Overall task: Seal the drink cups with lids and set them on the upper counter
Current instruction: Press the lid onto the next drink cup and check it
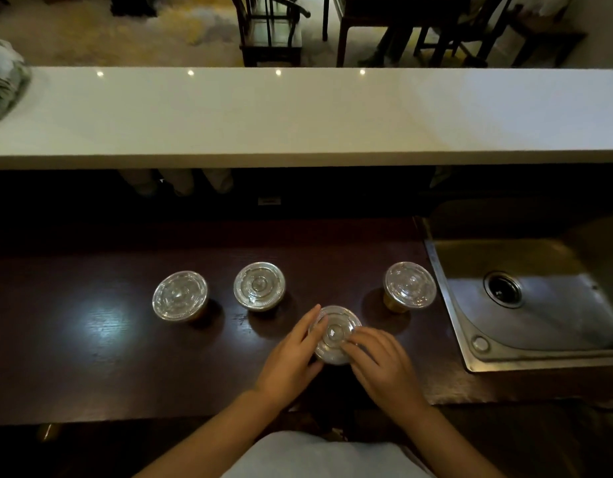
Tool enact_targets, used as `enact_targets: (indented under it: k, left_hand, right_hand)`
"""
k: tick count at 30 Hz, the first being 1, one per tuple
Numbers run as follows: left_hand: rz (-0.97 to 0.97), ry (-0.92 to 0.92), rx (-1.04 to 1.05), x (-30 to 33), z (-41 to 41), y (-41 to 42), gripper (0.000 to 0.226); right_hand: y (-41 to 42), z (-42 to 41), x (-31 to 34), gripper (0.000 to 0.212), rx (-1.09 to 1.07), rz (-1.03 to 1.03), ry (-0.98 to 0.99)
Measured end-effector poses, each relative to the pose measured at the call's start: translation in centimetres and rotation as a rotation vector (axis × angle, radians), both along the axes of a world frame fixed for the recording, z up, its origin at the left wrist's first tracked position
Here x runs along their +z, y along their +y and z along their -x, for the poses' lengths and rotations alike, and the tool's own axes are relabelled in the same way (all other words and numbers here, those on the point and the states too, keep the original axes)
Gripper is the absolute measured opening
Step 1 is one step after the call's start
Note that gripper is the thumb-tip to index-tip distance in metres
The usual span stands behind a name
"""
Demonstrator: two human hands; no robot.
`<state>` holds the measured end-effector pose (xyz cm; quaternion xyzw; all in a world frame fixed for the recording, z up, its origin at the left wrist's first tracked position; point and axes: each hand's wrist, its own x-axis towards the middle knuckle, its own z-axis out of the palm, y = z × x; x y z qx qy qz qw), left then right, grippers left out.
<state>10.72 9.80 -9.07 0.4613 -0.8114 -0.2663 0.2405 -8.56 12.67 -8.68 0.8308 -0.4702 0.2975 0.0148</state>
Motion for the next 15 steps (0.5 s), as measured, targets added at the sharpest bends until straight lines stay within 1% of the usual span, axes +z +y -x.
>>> enact_targets:
  k: [1,3,6,8,10,13,15]
  left_hand:
    - [-0.008,0.017,0.003,0.1,0.0,0.0,0.063]
    - [-0.011,0.056,0.002,0.1,0.1,-0.1,0.062]
    - [0.026,0.122,0.013,0.4,0.2,-0.5,0.058]
    - [0.035,0.194,0.042,0.8,0.3,-0.9,0.058]
    - [0.004,0.313,0.107,1.7,0.6,-1.2,0.059]
    - [-0.125,0.545,0.282,3.4,1.3,-1.6,0.073]
    - [-0.163,0.617,0.348,4.2,1.5,-1.7,0.072]
  right_hand:
    - [-0.1,0.0,0.2,0.014,0.014,0.025,0.009]
    - [-0.4,0.1,0.7,0.019,0.052,0.046,0.036]
    - [-1.0,0.3,1.8,0.014,0.106,0.036,0.062]
    - [-1.6,0.5,2.8,0.012,0.101,0.015,0.038]
    - [-2.1,0.6,4.1,0.012,0.061,-0.026,-0.046]
    - [-3.0,0.2,5.4,0.014,-0.072,-0.101,-0.253]
    - [-3.5,-0.4,5.8,0.009,-0.191,-0.145,-0.418]
